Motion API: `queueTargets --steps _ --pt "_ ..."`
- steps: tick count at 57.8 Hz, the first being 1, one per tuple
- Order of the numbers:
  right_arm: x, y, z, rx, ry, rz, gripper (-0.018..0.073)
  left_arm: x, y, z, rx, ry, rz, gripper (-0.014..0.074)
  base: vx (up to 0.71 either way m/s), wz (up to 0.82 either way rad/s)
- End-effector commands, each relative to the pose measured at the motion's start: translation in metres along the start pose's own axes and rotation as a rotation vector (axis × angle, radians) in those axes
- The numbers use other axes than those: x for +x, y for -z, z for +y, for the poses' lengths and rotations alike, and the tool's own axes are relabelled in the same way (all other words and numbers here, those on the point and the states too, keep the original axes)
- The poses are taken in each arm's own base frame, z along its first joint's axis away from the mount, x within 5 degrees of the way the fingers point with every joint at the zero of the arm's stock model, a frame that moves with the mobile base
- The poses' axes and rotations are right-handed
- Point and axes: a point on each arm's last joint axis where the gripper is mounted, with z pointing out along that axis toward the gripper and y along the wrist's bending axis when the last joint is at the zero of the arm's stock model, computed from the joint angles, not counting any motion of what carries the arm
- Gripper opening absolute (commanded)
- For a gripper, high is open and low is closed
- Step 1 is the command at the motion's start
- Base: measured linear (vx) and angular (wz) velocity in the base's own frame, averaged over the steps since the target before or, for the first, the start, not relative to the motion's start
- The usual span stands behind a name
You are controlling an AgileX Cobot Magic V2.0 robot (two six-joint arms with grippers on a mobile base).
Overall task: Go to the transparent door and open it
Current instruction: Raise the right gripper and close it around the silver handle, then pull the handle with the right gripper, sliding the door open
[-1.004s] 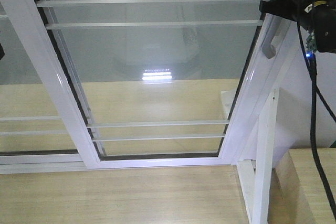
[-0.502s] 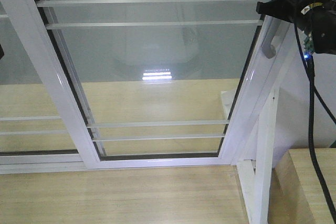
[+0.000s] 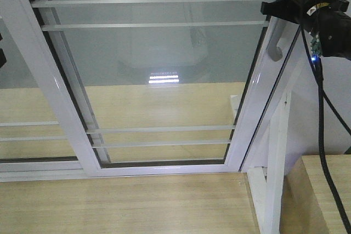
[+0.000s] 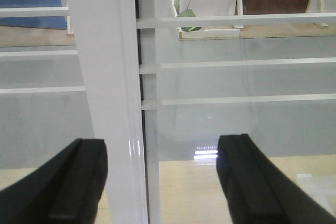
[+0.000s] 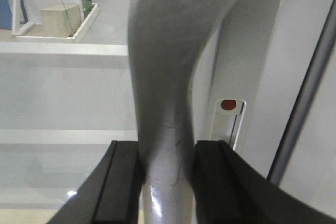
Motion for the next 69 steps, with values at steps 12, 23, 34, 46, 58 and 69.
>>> queueTargets --steps 12,23,34,46,58,69 --pt "-0.039 0.017 0.052 -0.13 0.071 -0.174 -0.0008 -0.021 0.004 0.0 -0.002 0.013 -0.124 0.0563 0.0 0.0" --pt "-0.038 0.02 0.072 -0.178 0.079 -0.177 -0.0008 -0.021 0.004 0.0 -0.002 0.012 -0.123 0.0563 0.0 0.0" --pt "-0.039 0.024 0.089 -0.218 0.093 -0.185 -0.0008 -0.021 0.004 0.0 -0.002 0.012 -0.123 0.0563 0.0 0.0" --pt "-0.037 0.026 0.095 -0.234 0.097 -0.168 -0.0008 -0.021 0.004 -0.001 -0.001 0.012 -0.116 0.0563 0.0 0.0" --pt "-0.051 0.043 0.093 -0.251 0.128 -0.115 -0.0008 -0.014 0.004 -0.001 0.006 0.004 -0.045 0.0563 0.0 0.0" --pt "-0.064 0.082 0.084 -0.266 0.2 -0.092 -0.0008 -0.01 0.003 -0.002 0.01 -0.036 -0.002 0.0563 0.0 0.0"
